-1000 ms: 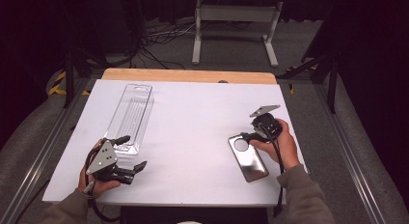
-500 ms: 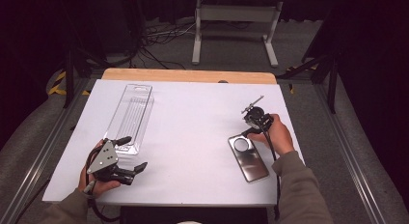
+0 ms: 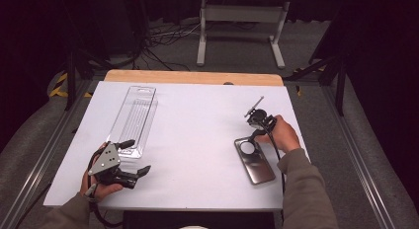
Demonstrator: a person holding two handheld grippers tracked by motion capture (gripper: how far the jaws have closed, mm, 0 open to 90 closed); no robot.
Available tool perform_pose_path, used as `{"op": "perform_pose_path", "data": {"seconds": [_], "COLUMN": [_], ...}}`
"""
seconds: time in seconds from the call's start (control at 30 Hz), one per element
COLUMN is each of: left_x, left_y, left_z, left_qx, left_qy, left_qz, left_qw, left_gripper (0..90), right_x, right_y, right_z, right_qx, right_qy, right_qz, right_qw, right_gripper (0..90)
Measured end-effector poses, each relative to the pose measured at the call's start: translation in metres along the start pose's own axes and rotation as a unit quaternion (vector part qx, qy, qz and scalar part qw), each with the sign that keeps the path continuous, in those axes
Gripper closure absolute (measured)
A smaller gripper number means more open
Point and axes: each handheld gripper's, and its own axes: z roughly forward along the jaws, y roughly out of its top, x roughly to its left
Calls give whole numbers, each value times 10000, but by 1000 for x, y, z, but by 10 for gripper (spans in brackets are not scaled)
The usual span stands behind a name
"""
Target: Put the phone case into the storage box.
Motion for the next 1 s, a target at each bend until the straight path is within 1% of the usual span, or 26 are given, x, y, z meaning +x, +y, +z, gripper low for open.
{"op": "perform_pose_path", "data": {"seconds": [0.03, 0.07, 0.1, 0.2, 0.23, 0.3, 0.37, 0.43, 0.47, 0.57, 0.6, 0.63, 0.67, 0.7, 0.73, 0.77, 0.8, 0.83, 0.87, 0.9, 0.93, 0.97, 1.0], "left_x": [0, 0, 0, 0, -1, -1, 0, -1, -1, -1, -1, 0, 0, 0, 1, 1, 0, 0, 0, -1, -1, -1, -1], "left_y": [0, 0, 0, 0, 0, 0, 0, 0, 0, 0, 0, 0, 0, 0, 0, 1, 1, 1, 1, 1, 1, 2, 2], "left_z": [0, 0, 0, 1, 1, 1, 2, 1, 1, 2, 2, 1, 1, 1, 0, 0, 0, 0, 0, 0, 0, 0, 0], "left_qx": [9, 19, 19, 47, 50, 56, 91, 102, 102, 104, 104, 98, 98, 83, 96, 98, 101, 98, 105, 83, 82, 71, 71], "left_qy": [4, -1, -1, -12, -27, -24, -31, -29, -29, -5, -5, 5, 5, 38, 29, 37, 50, 49, 62, 77, 75, 79, 83], "left_qz": [11, 6, 6, 9, 16, 14, 17, 37, 37, 18, 18, -16, -16, -6, -7, -1, 2, -6, 4, 18, 30, 19, 17], "left_qw": [10000, 10000, 10000, 10000, 10000, 10000, 10000, 9999, 9999, 9999, 9999, 10000, 10000, 10000, 9999, 9999, 9999, 9999, 9999, 9999, 9999, 9999, 9999], "left_gripper": [44, 45, 45, 45, 45, 45, 46, 46, 46, 46, 46, 46, 46, 46, 46, 46, 46, 46, 46, 46, 46, 46, 46], "right_x": [1, 2, 2, 5, 6, 8, 10, 11, 11, 14, 14, 17, 17, 21, 21, 25, 25, 27, 29, 33, 35, 38, 41], "right_y": [1, 1, 1, 5, 5, 5, 4, 3, 3, -1, -1, -6, -6, -11, -11, -16, -16, -18, -20, -23, -25, -27, -30], "right_z": [0, 0, 0, 1, 1, 1, 1, 0, 0, -2, -2, -7, -7, -16, -16, -27, -27, -33, -37, -45, -48, -52, -57], "right_qx": [43, 60, 60, 219, 235, 240, 231, 157, 157, -51, -51, -323, -323, -631, -631, -1060, -1060, -1280, -1412, -1674, -1784, -1921, -2102], "right_qy": [42, 41, 41, -131, -198, -293, -326, -358, -358, -432, -432, -513, -513, -677, -677, -853, -853, -945, -1003, -1041, -1027, -1071, -1149], "right_qz": [-8, -70, -70, -263, -352, -450, -521, -625, -625, -686, -686, -690, -690, -706, -706, -598, -598, -558, -544, -540, -537, -548, -481], "right_qw": [10000, 9999, 9999, 9993, 9989, 9983, 9978, 9973, 9973, 9967, 9967, 9958, 9958, 9932, 9932, 9889, 9889, 9857, 9834, 9789, 9771, 9740, 9697], "right_gripper": [768, 780, 780, 811, 819, 826, 828, 830, 830, 835, 835, 836, 836, 837, 837, 838, 838, 839, 838, 839, 839, 839, 839]}}
